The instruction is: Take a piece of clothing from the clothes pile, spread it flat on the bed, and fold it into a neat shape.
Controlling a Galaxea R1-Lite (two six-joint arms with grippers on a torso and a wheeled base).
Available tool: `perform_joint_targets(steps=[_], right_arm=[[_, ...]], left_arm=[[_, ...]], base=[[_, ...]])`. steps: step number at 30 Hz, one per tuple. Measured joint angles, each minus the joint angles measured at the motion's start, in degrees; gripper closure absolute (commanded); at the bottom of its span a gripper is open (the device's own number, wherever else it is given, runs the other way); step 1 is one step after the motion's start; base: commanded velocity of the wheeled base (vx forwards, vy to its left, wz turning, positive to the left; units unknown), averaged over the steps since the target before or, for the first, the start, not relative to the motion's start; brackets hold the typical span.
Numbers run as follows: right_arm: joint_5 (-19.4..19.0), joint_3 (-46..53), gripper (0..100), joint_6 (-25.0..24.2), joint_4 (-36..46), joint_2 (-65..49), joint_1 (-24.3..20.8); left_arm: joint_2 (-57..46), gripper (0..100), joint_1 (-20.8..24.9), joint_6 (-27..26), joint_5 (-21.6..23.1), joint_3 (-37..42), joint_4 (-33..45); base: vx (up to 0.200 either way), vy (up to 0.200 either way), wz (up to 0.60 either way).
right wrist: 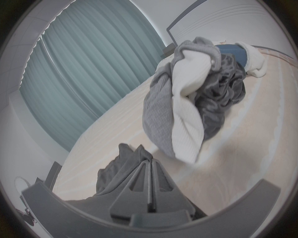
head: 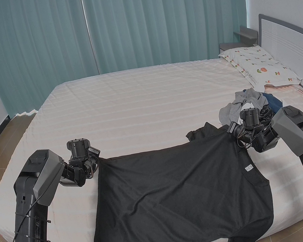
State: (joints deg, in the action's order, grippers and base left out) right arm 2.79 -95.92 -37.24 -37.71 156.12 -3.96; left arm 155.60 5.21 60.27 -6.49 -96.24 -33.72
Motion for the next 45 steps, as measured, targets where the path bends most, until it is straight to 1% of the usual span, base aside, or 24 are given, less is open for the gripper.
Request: perform_joint_targets(steps=[5, 16, 17, 23, 27, 32, 40, 45], right_arm=[[0.18, -0.85, 100, -0.22, -0.12, 0.0, 0.94], [0.27, -1.05, 100, -0.11, -0.11, 0.29, 1.16], [0.27, -1.05, 0, -0.06, -0.11, 0.27, 1.18], [0.27, 0.61, 0, 0.33, -0.61, -0.17, 1.27], [-0.48, 5.38, 0, 0.38, -5.01, -1.91, 1.29], [-2.84, 16.43, 0, 0.38, -12.26, -6.24, 1.88], [-6.23, 38.51, 0, -0.88, -17.4, -17.09, 2.62], [-7.85, 53.05, 0, -2.17, -23.27, -23.71, 2.93]], left_arm=[[0.0, 100, 0.05, 0.0, 0.0, 0.02, 0.09], [-0.11, 100, 0.11, -0.06, 0.02, 1.01, -0.27], [-0.12, 100, 0.13, -0.09, 0.0, 1.12, -0.22], [-1.19, 100, 0.22, 0.13, 0.11, 3.11, -0.3], [-2.66, 100, 0.27, 0.29, 0.37, 6.03, -1.54], [-5.18, 100, 0.27, 0.38, 0.91, 11.5, -5.94], [-12.54, 100, 0.46, 0.55, 5.67, 24.37, -10.59], [-18.36, 100, 1.43, 1.08, 7.92, 34.65, -12.51]], base=[[0.0, 0.0, 0.0], [0.0, 0.0, 0.0], [0.0, 0.0, 0.0], [0.0, 0.0, 0.0], [0.0, 0.0, 0.0], [0.0, 0.0, 0.0], [0.0, 0.0, 0.0], [0.0, 0.0, 0.0]])
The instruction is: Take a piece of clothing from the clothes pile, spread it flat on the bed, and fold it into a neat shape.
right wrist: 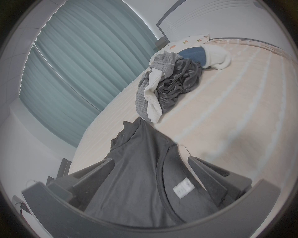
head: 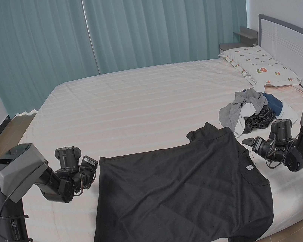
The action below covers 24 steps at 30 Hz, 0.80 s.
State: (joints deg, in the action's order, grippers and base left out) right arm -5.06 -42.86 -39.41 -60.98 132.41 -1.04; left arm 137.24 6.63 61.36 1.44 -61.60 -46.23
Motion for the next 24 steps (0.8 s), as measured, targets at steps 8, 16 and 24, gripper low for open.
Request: perform_joint_targets(steps=[8, 16, 24], right_arm=[[-4.92, 20.59, 0, -3.36, -19.1, -4.79, 0.66], [-12.9, 30.51, 0, -6.4, -27.45, -1.62, 1.88], [-15.82, 32.65, 0, -6.77, -28.03, 1.96, 3.49]], left_arm=[[-7.75, 100, 2.86, 0.37, 2.69, 20.48, -10.13], [-10.97, 100, 6.16, -0.87, 4.74, 36.61, -22.94], [-10.92, 100, 6.81, -2.51, 5.23, 40.13, -24.69]], base=[[-0.05, 0.0, 0.0], [-0.2, 0.0, 0.0], [-0.2, 0.0, 0.0]])
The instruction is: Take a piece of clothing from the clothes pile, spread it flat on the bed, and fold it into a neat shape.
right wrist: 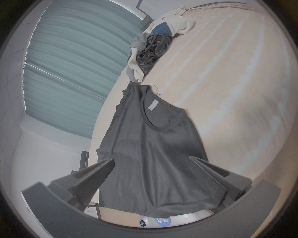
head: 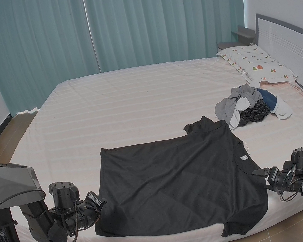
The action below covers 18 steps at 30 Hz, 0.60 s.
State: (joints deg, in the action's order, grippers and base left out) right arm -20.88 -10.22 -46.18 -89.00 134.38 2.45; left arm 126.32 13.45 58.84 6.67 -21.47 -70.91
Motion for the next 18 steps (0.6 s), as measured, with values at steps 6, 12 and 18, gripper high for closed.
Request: perform_joint_targets(steps=[6, 12, 18], right_arm=[[0.06, 0.24, 0, 0.12, 0.02, 0.74, -0.06], [0.15, 0.33, 0, 0.15, 0.02, 1.05, -0.15], [0.33, 0.35, 0, 0.2, 0.0, 1.21, -0.2]], left_arm=[[0.85, 100, -0.15, -1.18, -0.07, 0.15, 0.02], [1.41, 100, -1.13, -1.48, -0.18, 0.15, 0.0], [1.61, 0, -1.44, -1.91, -0.24, 0.57, 0.0]], base=[[0.0, 0.0, 0.0], [0.0, 0.0, 0.0], [0.0, 0.0, 0.0]])
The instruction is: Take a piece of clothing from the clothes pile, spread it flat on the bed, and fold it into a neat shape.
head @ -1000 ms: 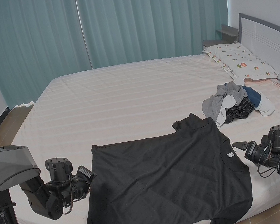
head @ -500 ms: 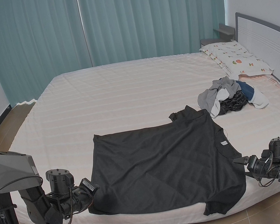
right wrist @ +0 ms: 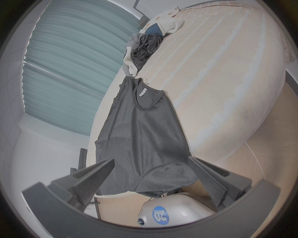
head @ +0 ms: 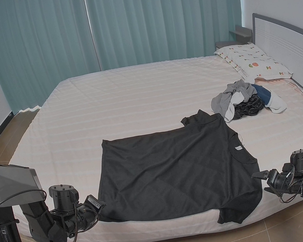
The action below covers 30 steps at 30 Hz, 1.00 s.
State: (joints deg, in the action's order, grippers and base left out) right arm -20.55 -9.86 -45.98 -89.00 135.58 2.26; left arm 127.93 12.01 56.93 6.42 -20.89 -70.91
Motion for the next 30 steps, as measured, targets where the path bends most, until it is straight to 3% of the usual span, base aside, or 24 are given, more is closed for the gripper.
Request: perform_joint_targets(steps=[14, 22, 30], right_arm=[[0.17, 0.05, 0, 0.17, 0.02, 0.44, -0.15], [0.13, -0.06, 0, 0.2, 0.02, 0.52, -0.15], [0.15, -0.16, 0, 0.2, 0.02, 0.59, -0.2]], left_arm=[[2.54, 0, -0.35, -6.52, -1.21, 0.3, -0.06], [5.75, 0, 0.85, -12.79, -6.5, -0.44, -0.17], [7.24, 0, 1.11, -14.75, -5.34, -2.01, 0.02]], base=[[0.0, 0.0, 0.0], [0.0, 0.0, 0.0], [0.0, 0.0, 0.0]])
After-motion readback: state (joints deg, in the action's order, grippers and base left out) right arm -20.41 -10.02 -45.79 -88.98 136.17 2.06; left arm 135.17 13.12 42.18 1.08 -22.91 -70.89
